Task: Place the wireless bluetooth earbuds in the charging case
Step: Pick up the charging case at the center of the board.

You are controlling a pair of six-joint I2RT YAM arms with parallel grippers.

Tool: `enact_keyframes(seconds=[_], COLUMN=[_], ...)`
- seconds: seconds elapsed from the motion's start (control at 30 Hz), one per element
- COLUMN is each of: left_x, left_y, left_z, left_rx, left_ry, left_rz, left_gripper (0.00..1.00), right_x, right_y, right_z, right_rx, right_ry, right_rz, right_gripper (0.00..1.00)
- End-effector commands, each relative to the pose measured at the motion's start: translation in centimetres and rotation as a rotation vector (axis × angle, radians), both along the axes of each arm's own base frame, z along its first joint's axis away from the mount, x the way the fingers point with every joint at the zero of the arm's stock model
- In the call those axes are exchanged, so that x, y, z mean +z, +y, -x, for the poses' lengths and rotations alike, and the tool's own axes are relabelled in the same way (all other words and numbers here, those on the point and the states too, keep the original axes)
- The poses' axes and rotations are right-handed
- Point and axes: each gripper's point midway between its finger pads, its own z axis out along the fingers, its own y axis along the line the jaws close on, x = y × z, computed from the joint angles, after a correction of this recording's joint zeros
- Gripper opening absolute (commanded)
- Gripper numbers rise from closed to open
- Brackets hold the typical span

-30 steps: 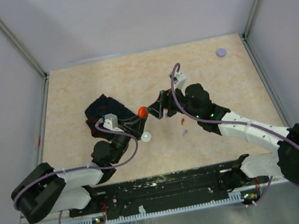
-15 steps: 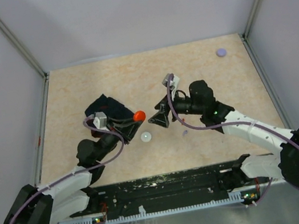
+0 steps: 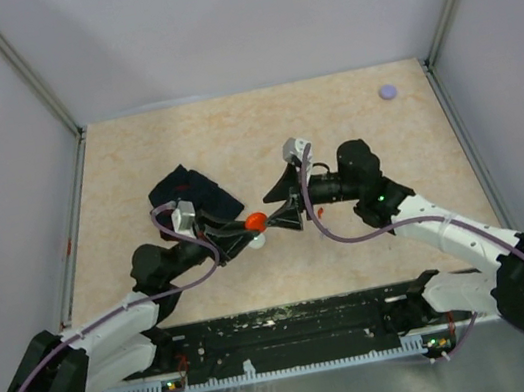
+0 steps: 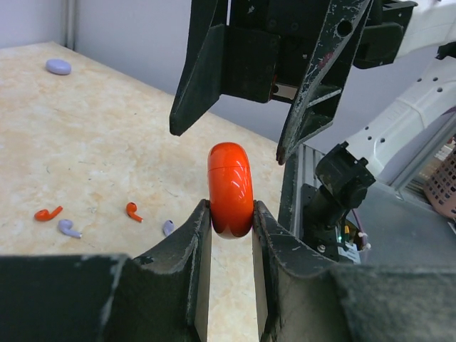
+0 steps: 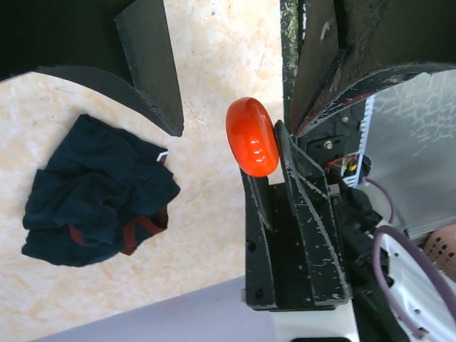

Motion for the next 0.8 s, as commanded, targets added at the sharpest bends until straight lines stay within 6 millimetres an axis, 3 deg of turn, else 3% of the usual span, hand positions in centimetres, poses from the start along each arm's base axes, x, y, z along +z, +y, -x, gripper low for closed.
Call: enact_keyframes(seconds=[0.0, 0.53, 0.77], left_x=[2.6, 3.8, 3.6], left_y=[0.0, -0.3, -0.4], left_z=[1.1, 1.9, 2.0], left_rx=[-0.056, -0.108, -0.12], left_ry=[-0.074, -0.105, -0.102], left_rz=[0.051, 0.07, 0.061], left_gripper=[0.0, 0.0, 0.01], right_x=[2.4, 1.2, 1.3], right_y=[0.4, 1.1, 1.2], right_z=[1.3, 2.7, 2.9], right_rx=[0.111, 0.226, 0.24], right_ry=[-0.108, -0.1, -0.106], right_rz=[-0.066, -0.05, -0.05], right_gripper=[0.6, 0.47, 0.32])
